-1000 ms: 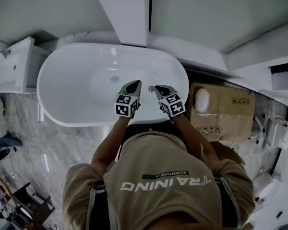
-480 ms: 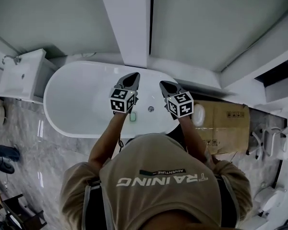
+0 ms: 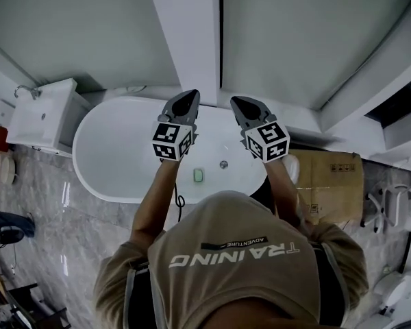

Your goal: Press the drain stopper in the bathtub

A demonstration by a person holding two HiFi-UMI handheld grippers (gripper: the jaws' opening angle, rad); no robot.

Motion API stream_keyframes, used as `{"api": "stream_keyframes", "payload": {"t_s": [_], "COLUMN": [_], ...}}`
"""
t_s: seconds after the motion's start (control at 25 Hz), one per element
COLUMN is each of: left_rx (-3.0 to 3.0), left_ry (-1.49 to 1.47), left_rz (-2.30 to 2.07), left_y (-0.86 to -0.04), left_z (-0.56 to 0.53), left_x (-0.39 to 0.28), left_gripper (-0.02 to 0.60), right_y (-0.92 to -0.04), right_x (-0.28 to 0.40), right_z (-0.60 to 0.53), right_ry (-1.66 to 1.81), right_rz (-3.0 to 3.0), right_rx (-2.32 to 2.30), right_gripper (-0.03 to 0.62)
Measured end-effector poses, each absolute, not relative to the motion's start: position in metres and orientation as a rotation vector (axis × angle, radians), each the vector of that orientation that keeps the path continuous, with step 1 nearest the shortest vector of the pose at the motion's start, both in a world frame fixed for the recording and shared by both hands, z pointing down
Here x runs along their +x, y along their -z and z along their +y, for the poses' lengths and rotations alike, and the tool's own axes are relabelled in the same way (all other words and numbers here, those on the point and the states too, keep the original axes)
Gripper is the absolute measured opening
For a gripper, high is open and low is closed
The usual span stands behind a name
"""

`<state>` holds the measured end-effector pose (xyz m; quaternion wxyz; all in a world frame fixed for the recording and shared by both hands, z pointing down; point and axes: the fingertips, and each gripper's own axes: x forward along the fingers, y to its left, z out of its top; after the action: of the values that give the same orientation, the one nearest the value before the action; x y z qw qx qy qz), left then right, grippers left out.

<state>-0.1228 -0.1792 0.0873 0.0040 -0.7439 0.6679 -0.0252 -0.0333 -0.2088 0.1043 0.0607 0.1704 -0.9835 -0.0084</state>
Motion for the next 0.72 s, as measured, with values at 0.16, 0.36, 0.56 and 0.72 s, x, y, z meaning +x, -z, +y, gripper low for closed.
{"api": "stream_keyframes", "payload": {"t_s": [0.16,0.36,0.56,0.72], "left_rx": [-2.280,-2.198,-2.225,-2.253], "left_ry": [0.091,0.108,0.138,0.138], "left_rz": [2.055,2.040,2.051,2.069], "left_y": [-0.065,-0.054,-0.070,-0.078], "left_z": [-0.177,-0.173,-0.171,-0.169], "left_x": [-0.126,-0.123,-0.117,-0.117], "left_gripper": [0.002,0.002,0.002,0.002], "right_y": [-0.083,-0.081,-0.081,-0.084], "right_x": [-0.035,-0.028,-0.023,-0.022], "right_z": [-0.207,-0.202,-0.200,-0.201], "right_ry": [0.042,0.070,0.089,0.082], "right_rz": [-3.028,-3.050,-3.058,-3.046], "right_rx": [0.534,0.561,0.562,0.575], "right_gripper": [0.008,0.008,0.009,0.009]}}
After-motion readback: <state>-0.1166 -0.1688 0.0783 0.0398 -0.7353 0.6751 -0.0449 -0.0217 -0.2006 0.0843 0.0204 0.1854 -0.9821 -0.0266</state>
